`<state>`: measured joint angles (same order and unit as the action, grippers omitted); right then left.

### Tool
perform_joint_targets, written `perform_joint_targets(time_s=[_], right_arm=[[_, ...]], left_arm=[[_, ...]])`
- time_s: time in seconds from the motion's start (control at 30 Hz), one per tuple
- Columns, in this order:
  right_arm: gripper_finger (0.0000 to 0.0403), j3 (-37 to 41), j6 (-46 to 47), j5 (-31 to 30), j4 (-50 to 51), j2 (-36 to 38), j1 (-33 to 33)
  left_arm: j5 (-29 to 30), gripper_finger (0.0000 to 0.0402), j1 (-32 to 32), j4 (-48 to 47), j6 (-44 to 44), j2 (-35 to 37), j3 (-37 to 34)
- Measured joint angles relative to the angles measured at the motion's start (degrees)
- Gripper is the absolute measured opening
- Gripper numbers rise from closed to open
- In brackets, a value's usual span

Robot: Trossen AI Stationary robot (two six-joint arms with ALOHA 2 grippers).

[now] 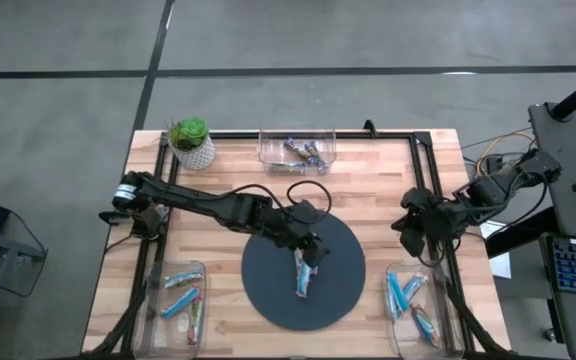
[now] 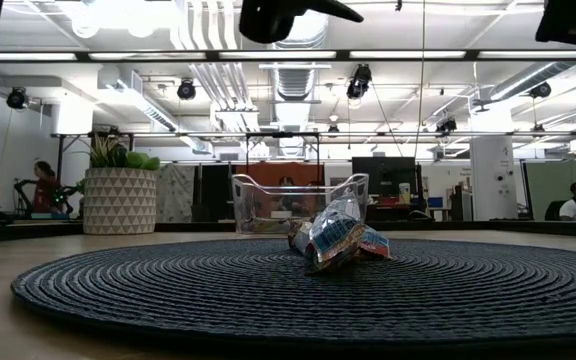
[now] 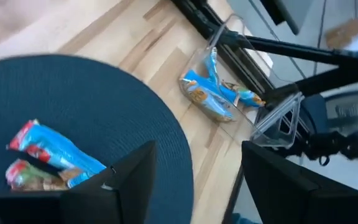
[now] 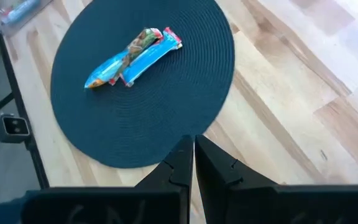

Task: Pick and place Granola Bars by type
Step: Put the yellow granola bar into the bottom right transparent bin

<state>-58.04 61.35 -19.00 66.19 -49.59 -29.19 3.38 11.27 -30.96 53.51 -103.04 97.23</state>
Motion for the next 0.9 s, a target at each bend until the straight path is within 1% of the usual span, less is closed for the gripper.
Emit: perform_joint_targets(time_s=[0.1, 0.27, 0.47, 0.63, 0.9], right_arm=[[0.0011, 0.0, -3.7, 2.4, 0.0, 0.1, 2.3], [0.0011, 0.0, -9.9, 5.7, -0.2, 0.1, 6.3], [0.0011, 0.0, -14.4, 6.8, -0.4, 0.0, 10.5], [0.0011, 0.0, -18.4, 10.3, -0.4, 0.0, 13.6], [0.0011, 0.0, -23.2, 12.9, -0.5, -0.1, 15.8]], left_arm=[[0.3, 0.0218, 0.0, -0.8, 2.7, 0.0, 0.0], [1.0, 0.0218, 0.1, -5.1, 8.1, 0.0, 0.0], [2.7, 0.0218, 0.2, -14.2, 20.7, 0.0, -0.1], [2.7, 0.0218, 0.8, -14.5, 25.3, 0.1, -0.1], [2.2, 0.0213, 3.1, -12.6, 33.2, -1.9, -0.1]])
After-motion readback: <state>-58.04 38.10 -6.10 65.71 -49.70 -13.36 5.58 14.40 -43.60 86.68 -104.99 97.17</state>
